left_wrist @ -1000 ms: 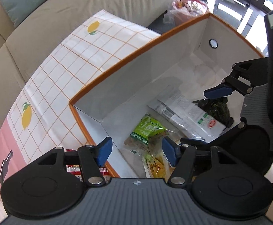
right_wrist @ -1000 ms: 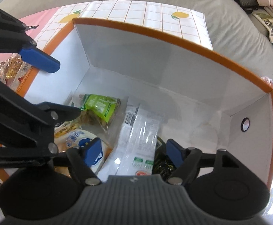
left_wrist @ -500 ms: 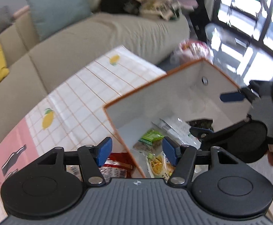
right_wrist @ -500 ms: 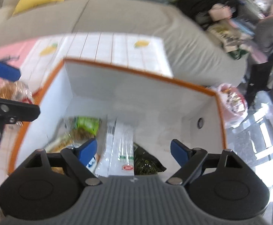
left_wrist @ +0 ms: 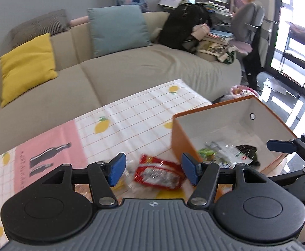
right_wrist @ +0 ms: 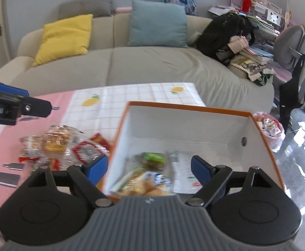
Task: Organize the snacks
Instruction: 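Move both tools back from the box toward the remaining snacks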
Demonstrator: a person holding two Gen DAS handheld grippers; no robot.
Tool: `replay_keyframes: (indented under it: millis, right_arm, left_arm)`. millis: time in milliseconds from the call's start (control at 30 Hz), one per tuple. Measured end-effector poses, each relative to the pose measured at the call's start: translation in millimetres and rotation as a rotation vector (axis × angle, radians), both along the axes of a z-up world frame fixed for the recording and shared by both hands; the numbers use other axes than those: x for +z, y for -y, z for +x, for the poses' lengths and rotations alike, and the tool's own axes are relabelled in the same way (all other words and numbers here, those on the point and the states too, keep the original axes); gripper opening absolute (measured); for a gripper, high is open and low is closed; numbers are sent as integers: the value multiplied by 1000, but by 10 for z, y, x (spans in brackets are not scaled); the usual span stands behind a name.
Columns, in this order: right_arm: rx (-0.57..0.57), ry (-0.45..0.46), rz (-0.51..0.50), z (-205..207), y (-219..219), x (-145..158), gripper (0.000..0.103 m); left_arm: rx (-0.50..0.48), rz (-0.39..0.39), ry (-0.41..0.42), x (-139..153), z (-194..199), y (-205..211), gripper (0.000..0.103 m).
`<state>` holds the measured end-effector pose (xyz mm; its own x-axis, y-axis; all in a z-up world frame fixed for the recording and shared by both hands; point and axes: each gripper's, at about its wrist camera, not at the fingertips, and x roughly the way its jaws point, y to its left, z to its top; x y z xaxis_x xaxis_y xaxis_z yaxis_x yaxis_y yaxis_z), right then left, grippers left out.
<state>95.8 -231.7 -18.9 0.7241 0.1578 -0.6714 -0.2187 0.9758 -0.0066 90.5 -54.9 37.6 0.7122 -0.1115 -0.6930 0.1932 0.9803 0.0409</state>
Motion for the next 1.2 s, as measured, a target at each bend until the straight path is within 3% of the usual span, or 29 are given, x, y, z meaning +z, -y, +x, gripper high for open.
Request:
replay_keyframes:
  millis: [167,533,767,1200]
  right_arm:
    - [65,27,42,-137,-341,8,84]
    - [220,4,-31,-35,-1079,-244,83]
    - [270,-42,-86,237,-1415,-488,83]
    - [276,-135,-152,722,-1689,-946,84]
  left_arm:
    - [47,-18,-20,-138,-170,-308,68]
    - [133,-61,-105,-513,-199,-952,65]
    - [198,-97,-132,-707,-122,-1326,75]
    - [285,-183,-202,-1156,212,-1756,81]
